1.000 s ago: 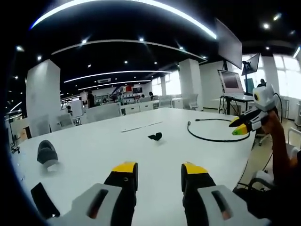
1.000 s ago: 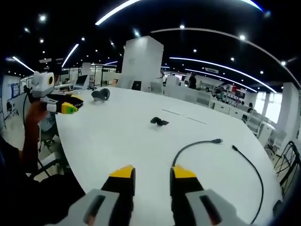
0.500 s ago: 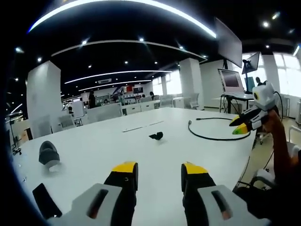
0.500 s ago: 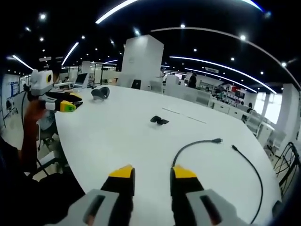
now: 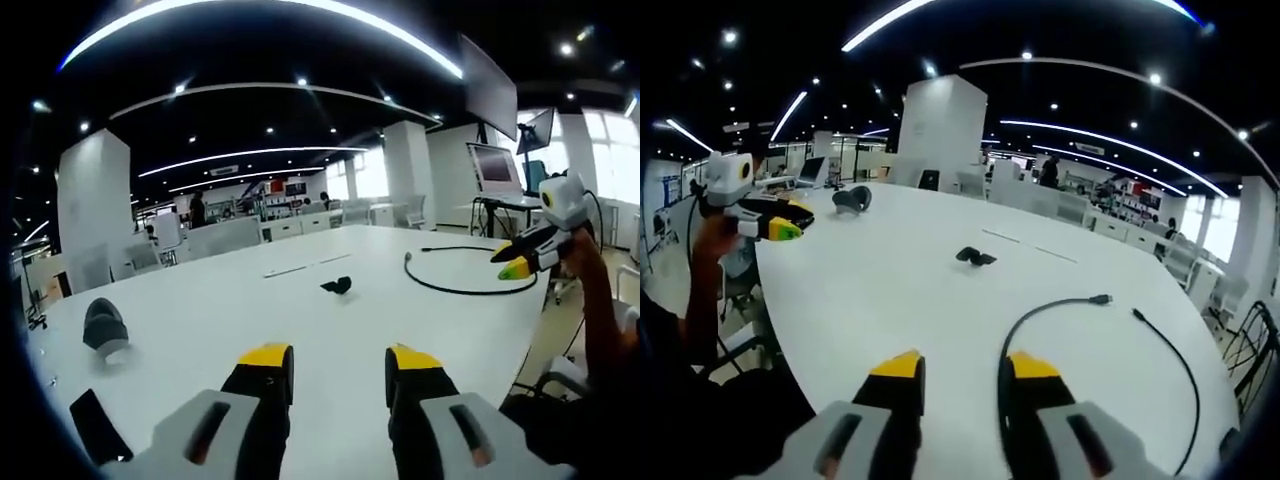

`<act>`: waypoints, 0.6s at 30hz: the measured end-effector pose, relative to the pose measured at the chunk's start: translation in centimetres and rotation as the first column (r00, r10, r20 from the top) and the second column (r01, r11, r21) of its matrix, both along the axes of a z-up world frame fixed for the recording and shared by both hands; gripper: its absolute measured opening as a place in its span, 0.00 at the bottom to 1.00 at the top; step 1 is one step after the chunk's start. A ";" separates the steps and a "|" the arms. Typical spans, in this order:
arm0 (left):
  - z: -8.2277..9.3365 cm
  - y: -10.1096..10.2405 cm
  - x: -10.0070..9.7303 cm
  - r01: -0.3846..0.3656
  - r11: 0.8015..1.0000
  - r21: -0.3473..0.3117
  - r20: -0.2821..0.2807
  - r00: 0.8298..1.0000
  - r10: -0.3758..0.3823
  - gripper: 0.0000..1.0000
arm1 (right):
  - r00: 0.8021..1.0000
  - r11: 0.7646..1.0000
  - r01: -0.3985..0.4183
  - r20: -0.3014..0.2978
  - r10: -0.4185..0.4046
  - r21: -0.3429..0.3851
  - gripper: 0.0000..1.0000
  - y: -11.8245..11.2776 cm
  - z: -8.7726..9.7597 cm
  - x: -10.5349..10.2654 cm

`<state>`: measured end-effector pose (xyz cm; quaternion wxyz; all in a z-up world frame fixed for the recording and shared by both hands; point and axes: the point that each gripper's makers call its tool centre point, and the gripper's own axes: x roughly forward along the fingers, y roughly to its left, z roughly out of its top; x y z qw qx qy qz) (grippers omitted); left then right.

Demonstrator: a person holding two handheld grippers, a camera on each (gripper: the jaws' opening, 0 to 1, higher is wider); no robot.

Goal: Find the charging cable on the desk, coil it up and secure with Velcro.

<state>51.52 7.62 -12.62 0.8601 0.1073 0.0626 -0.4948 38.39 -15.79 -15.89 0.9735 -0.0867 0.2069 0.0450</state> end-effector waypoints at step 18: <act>-1.3 -1.1 1.8 -0.011 1.000 0.022 -0.039 0.999 0.012 0.37 | 0.999 1.000 0.013 -0.044 -0.012 0.026 0.33 -1.1 -1.2 1.2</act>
